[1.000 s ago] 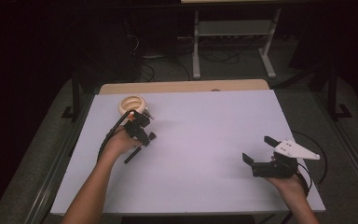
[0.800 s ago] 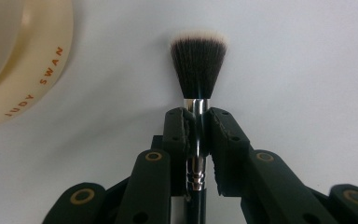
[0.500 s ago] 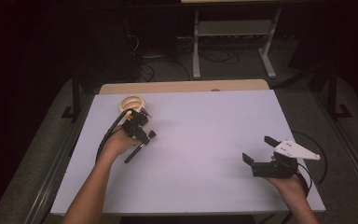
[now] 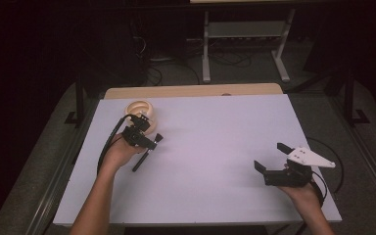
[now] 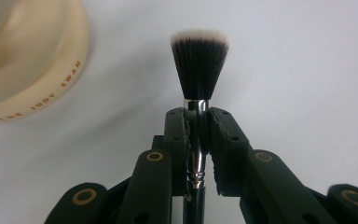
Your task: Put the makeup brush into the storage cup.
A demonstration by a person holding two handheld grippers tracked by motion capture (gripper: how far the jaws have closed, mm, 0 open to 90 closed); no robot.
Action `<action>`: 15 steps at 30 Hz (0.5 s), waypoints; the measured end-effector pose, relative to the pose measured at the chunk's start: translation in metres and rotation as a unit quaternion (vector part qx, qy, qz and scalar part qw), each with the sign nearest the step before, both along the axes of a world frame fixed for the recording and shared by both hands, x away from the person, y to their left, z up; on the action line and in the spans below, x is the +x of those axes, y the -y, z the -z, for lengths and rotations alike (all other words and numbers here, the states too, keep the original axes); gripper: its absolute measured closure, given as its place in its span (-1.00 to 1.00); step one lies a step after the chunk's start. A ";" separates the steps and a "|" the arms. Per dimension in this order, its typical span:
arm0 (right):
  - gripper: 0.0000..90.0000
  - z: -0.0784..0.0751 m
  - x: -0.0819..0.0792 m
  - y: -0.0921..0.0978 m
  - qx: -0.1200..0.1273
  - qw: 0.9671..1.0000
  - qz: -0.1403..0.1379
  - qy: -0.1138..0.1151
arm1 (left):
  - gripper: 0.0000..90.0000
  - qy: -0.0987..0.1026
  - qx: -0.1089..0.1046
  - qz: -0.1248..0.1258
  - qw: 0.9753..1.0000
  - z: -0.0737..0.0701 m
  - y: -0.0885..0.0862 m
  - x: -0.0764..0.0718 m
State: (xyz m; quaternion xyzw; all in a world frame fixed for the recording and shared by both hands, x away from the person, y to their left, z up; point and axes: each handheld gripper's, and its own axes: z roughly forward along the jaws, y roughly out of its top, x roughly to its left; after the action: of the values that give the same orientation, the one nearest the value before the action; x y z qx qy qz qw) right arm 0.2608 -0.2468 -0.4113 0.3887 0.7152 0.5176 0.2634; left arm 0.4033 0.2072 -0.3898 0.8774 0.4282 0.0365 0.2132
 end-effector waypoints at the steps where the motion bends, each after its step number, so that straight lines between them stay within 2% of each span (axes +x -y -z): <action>1: -1.00 0.000 0.000 0.000 0.000 1.000 0.000 0.000 | 0.72 0.003 -0.006 -0.003 1.000 -0.001 -0.001 -0.001; 8: -1.00 0.000 -0.001 -0.001 -0.002 1.000 -0.003 0.001 | 0.72 0.023 -0.030 -0.003 0.999 -0.009 -0.007 -0.006; 11: -1.00 0.000 0.000 -0.002 -0.004 1.000 -0.005 0.003 | 0.72 0.036 -0.039 0.003 0.999 -0.011 -0.008 -0.008; 15: -1.00 0.001 0.000 -0.003 -0.004 1.000 -0.006 0.002 | 0.72 0.050 -0.058 -0.001 0.997 -0.014 -0.010 -0.010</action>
State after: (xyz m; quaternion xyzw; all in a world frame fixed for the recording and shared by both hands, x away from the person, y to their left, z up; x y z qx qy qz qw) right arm 0.2610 -0.2437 -0.4122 0.3823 0.7190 0.5173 0.2632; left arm 0.3936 0.2168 -0.3761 0.8602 0.4192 0.0560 0.2850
